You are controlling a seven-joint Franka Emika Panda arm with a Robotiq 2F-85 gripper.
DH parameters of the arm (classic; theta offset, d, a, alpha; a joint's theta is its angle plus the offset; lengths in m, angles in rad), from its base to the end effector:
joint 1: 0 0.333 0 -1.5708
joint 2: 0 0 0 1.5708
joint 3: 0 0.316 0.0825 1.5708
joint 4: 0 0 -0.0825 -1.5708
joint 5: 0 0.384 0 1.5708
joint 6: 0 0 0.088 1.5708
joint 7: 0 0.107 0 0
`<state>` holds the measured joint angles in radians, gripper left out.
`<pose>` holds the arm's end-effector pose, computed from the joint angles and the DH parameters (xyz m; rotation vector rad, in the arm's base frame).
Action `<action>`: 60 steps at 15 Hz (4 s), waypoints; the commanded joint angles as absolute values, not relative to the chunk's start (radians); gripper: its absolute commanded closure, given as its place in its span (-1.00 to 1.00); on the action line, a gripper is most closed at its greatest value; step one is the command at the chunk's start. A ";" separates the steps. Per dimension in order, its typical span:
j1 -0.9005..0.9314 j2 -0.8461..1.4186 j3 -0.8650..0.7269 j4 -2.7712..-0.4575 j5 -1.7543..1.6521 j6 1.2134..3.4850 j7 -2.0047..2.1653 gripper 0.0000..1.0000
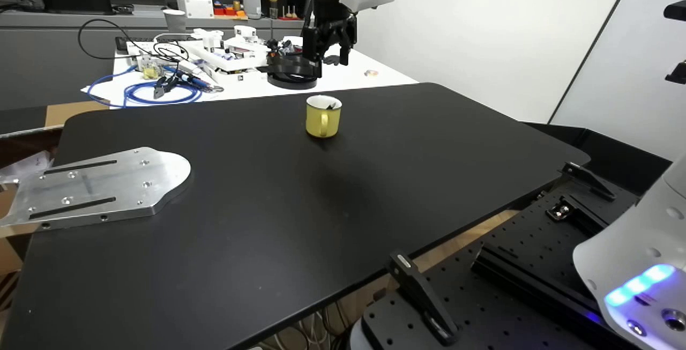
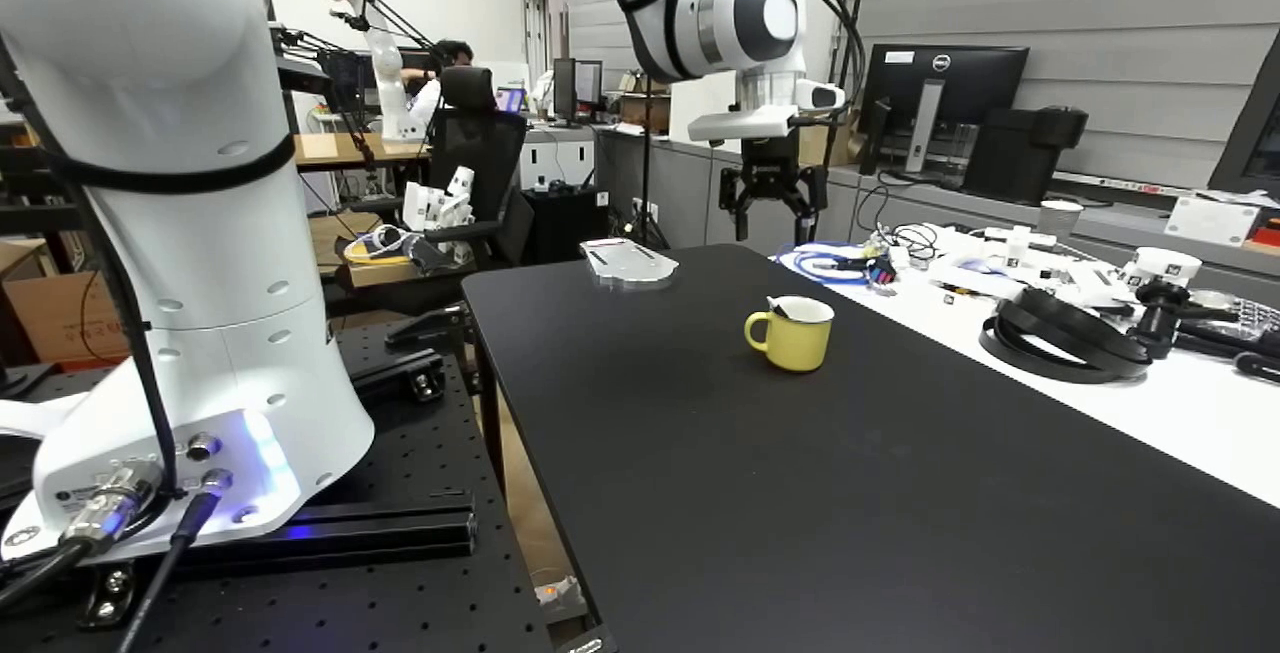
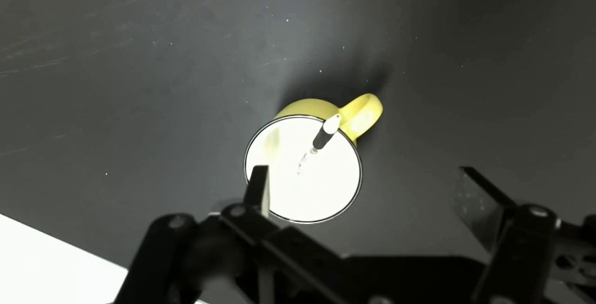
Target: Place the pen on the table
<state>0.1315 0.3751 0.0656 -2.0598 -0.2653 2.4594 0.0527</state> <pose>0.5838 0.1160 0.2540 2.9555 0.5129 0.0677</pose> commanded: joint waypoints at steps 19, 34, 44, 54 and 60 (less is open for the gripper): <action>0.138 0.469 0.032 -2.076 -0.257 2.587 0.035 -1.00; 0.138 0.502 0.005 -2.112 -0.253 2.705 0.033 0.10; 0.120 0.493 0.004 -2.121 -0.214 2.719 0.026 0.94; 0.087 0.380 0.011 -2.091 -0.121 2.538 0.025 0.94; 0.087 0.221 0.009 -2.150 -0.126 2.432 0.041 0.94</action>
<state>0.0938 0.3173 0.0042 -2.0934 -0.1292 2.4779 0.0317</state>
